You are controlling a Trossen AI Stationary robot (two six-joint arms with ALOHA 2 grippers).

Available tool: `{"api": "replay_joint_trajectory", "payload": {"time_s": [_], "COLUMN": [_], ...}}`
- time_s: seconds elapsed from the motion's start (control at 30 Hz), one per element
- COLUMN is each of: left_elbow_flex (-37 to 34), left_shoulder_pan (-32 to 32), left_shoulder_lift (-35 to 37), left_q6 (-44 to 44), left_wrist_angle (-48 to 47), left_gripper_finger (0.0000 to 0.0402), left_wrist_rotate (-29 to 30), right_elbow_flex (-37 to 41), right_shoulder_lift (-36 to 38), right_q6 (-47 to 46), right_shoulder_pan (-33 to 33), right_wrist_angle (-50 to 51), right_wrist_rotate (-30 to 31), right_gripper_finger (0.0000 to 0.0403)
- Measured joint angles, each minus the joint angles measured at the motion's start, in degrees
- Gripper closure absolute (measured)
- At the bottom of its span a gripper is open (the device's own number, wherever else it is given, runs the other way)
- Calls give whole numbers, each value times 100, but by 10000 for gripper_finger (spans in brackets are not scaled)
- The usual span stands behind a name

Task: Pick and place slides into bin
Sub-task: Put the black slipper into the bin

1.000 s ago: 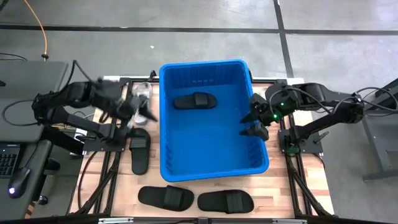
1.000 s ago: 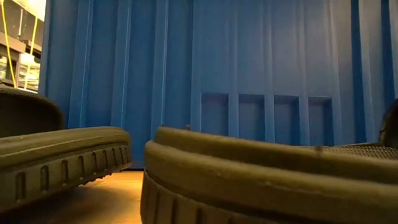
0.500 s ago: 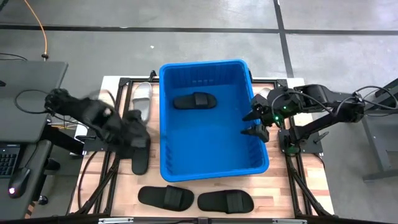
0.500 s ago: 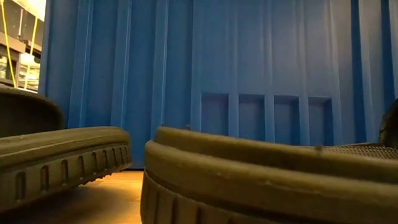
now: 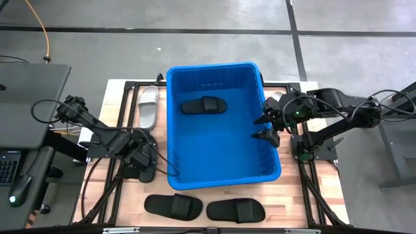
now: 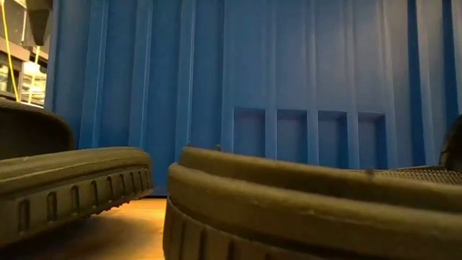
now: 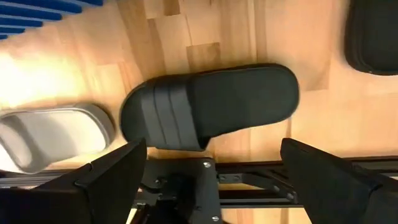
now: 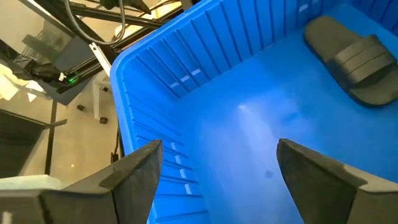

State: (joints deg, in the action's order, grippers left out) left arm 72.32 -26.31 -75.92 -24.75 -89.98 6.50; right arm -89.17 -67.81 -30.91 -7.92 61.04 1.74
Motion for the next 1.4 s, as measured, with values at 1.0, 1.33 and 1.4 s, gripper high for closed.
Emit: {"api": "replay_joint_trajectory", "payload": {"time_s": [1.0, 1.33, 1.4], "left_elbow_flex": [-2392, -2514, -2516], "left_shoulder_pan": [-982, -818, -817], "left_shoulder_lift": [-11, -13, -13], "left_q6": [-572, 246, 437], "left_wrist_angle": [586, 2508, 2569], "left_gripper_finger": [43, 43, 43], "left_wrist_rotate": [-755, -1017, -867], "right_elbow_flex": [0, 0, 0], "right_shoulder_lift": [0, -2, -2], "right_q6": [344, 238, 197], "right_shoulder_pan": [0, 2, 0], "right_wrist_angle": [2, 24, 26], "right_wrist_rotate": [259, 426, 391], "right_gripper_finger": [100, 100, 100]}}
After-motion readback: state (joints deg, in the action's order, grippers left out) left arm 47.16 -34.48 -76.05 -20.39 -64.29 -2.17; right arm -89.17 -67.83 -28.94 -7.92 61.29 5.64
